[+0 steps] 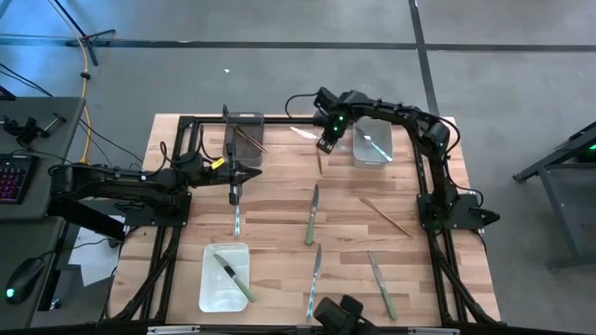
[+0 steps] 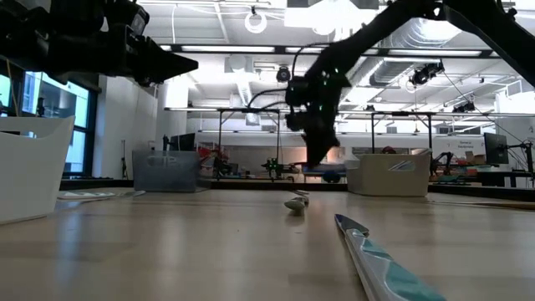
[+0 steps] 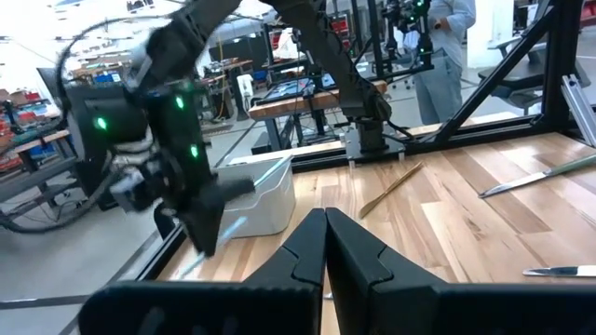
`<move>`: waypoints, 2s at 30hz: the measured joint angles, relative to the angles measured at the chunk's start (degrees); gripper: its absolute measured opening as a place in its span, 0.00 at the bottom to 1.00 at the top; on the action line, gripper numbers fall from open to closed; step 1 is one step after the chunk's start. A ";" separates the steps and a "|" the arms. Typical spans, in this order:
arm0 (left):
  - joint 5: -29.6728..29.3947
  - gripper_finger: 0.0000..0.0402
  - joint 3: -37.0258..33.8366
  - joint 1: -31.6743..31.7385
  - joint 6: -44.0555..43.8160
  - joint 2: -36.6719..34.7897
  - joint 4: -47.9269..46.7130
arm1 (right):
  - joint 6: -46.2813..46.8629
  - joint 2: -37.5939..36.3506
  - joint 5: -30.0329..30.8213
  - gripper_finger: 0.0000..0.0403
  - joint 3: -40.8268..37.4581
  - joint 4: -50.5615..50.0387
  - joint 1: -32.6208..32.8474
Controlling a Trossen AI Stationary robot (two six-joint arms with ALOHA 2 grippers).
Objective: Sort silverware by color (type)
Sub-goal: Put the blue table knife into the gray bin
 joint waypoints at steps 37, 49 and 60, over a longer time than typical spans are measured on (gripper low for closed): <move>-0.22 0.00 0.00 0.00 0.83 -0.02 -1.10 | 12.04 -29.95 3.07 0.00 -25.56 -19.11 -16.44; -0.28 0.00 0.00 0.55 0.85 0.00 -1.23 | 17.89 -24.82 2.78 0.01 -24.00 -15.19 -16.88; -0.28 0.00 0.00 0.55 1.42 -0.02 -1.30 | 18.88 -24.65 3.93 0.17 -24.00 -13.39 -16.86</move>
